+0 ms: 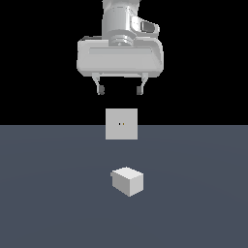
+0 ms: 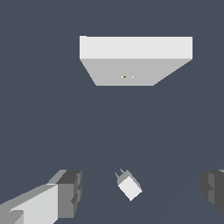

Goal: Plug the charger into the wall socket.

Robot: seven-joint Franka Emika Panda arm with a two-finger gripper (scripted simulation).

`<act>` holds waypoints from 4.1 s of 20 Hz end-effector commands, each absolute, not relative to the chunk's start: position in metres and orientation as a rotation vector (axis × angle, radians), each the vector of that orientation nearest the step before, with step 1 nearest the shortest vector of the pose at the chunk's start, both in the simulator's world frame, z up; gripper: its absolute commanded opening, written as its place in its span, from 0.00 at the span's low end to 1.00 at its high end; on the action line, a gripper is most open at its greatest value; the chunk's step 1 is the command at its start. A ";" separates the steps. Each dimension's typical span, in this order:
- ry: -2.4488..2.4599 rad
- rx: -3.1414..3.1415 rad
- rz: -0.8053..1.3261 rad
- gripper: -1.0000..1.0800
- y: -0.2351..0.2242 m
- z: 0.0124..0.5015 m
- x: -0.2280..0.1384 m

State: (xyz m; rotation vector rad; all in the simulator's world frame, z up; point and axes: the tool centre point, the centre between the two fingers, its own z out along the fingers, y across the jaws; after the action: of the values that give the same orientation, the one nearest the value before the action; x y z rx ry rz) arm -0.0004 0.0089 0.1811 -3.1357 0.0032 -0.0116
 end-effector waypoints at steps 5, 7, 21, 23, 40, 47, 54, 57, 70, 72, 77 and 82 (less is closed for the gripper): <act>-0.015 -3.135 -0.013 0.96 0.009 0.179 -0.002; -0.037 -3.135 -0.015 0.96 0.010 0.177 -0.004; -0.422 -3.100 -0.049 0.96 0.013 0.137 -0.044; -0.499 -3.087 -0.056 0.96 0.013 0.128 -0.052; -1.003 -2.951 -0.099 0.96 -0.002 0.071 -0.100; -1.075 -2.924 -0.105 0.96 -0.006 0.062 -0.106; -1.070 -2.926 -0.104 0.96 -0.006 0.062 -0.105; -1.071 -2.925 -0.104 0.96 -0.006 0.061 -0.106; -1.071 -2.926 -0.103 0.96 -0.006 0.020 -0.106; -1.071 -2.926 -0.103 0.96 -0.006 0.016 -0.106; -1.070 -2.927 -0.103 0.00 -0.006 0.012 -0.106; -1.070 -2.927 -0.103 0.00 -0.006 0.012 -0.106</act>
State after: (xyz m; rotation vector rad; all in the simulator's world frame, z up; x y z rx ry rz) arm -0.1059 -0.0061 0.0121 -2.9269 -1.0693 -0.1036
